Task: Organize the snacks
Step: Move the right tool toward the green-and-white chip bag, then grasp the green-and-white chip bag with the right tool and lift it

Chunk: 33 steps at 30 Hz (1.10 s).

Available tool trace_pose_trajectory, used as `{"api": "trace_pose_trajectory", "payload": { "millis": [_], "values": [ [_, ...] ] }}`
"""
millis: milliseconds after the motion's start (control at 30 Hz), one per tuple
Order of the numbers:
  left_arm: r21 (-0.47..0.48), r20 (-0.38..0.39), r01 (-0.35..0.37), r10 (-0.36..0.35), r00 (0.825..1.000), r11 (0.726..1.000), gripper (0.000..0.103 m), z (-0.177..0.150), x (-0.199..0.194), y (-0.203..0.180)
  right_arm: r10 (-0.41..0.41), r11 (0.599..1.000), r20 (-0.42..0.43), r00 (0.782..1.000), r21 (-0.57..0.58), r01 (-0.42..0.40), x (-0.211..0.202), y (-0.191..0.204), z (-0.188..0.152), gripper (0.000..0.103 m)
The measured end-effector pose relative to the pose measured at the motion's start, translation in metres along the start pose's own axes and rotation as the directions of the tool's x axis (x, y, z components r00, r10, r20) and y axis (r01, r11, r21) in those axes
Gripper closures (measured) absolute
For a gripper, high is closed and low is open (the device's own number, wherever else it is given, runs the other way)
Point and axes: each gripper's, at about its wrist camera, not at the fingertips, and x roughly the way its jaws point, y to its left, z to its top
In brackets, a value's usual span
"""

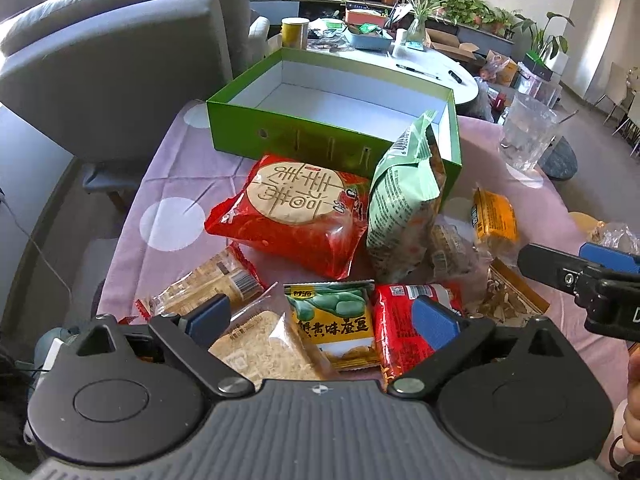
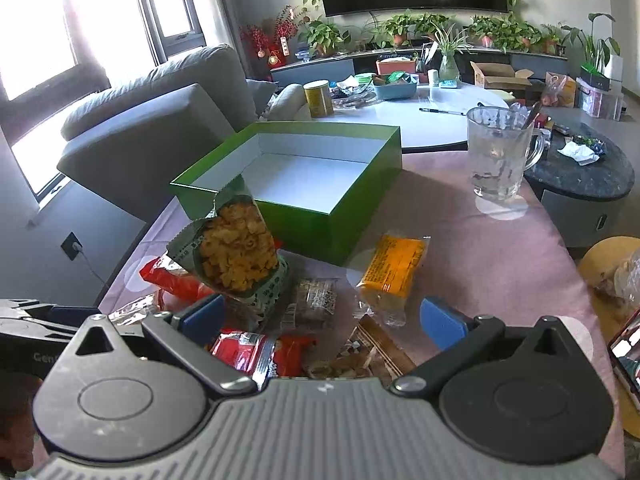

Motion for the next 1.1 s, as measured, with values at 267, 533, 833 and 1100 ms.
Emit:
{"api": "trace_pose_trajectory", "payload": {
  "millis": [267,533,833,1100],
  "values": [
    [-0.001,0.006,0.015,-0.015,1.000,1.000,0.009,0.000,-0.002,0.000,0.020,1.000,-0.001,1.000,-0.003,-0.020,0.000,0.001,-0.001,0.018],
    [0.029,0.027,0.015,-0.015,1.000,0.999,0.010,0.006,-0.005,-0.006,0.023,1.000,0.002,1.000,0.004,-0.023,0.000,-0.001,0.001,0.018],
    [0.077,0.056,0.019,-0.023,0.998,0.997,0.010,0.021,0.000,-0.020,0.012,1.000,0.017,1.000,0.025,-0.013,-0.003,-0.006,0.005,0.018],
    [0.100,0.080,0.062,-0.070,0.994,0.993,0.020,0.033,0.010,-0.033,-0.023,0.998,0.023,0.999,0.061,0.021,-0.004,-0.019,0.009,0.018]
  ]
}}
